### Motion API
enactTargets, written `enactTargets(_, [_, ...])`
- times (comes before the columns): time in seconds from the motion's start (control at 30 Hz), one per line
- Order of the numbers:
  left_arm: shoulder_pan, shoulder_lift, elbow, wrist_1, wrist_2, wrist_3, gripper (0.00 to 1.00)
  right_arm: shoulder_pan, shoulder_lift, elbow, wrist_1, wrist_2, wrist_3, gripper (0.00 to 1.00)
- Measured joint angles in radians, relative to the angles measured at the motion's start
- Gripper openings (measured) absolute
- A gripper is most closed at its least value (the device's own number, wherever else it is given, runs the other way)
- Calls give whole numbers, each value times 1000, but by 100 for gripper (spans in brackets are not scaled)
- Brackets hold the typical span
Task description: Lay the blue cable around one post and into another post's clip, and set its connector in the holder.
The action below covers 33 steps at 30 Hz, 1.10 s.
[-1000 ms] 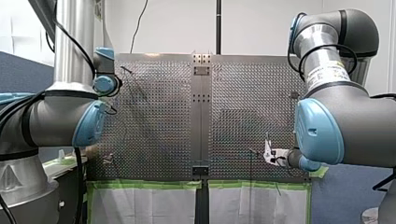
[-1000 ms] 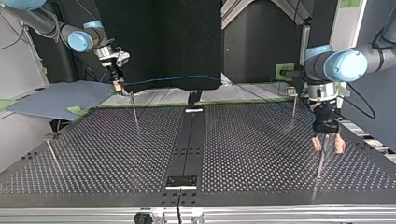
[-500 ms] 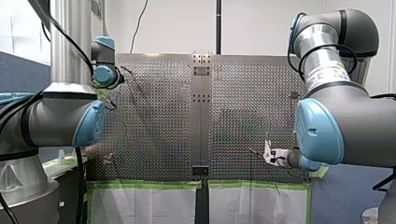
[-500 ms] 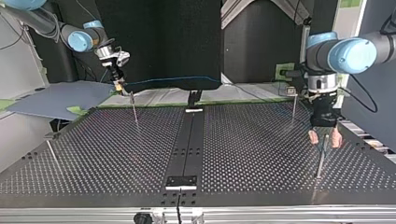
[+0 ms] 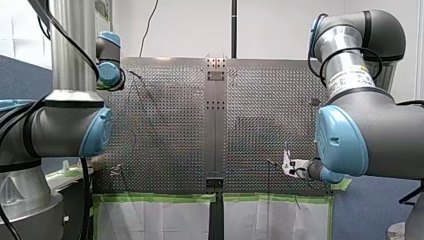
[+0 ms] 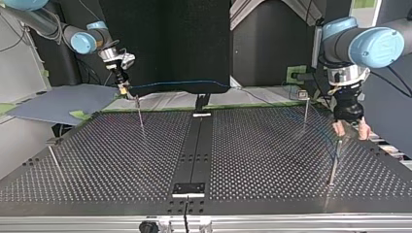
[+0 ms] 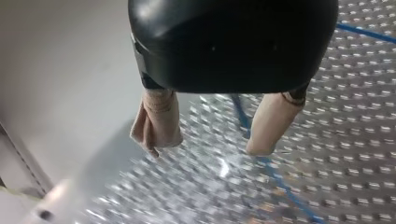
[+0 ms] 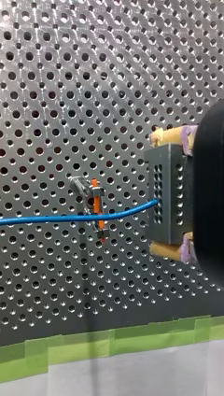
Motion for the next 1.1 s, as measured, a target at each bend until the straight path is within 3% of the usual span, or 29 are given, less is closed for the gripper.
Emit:
enactTargets(0.5, [-1, 111, 148, -154, -146, 154, 100, 0, 0, 0, -3, -2, 4, 0])
enactTargets(0.6, [-4, 107, 176, -182, -139, 182, 100, 0, 0, 0, -3, -2, 5, 0])
enactTargets(0.83, [-12, 83, 245, -256, -74, 256, 100, 2, 0, 0, -4, -3, 5, 0])
enactTargets(1.1, [-13, 77, 259, -329, -1, 329, 100, 4, 0, 0, -6, -4, 5, 0])
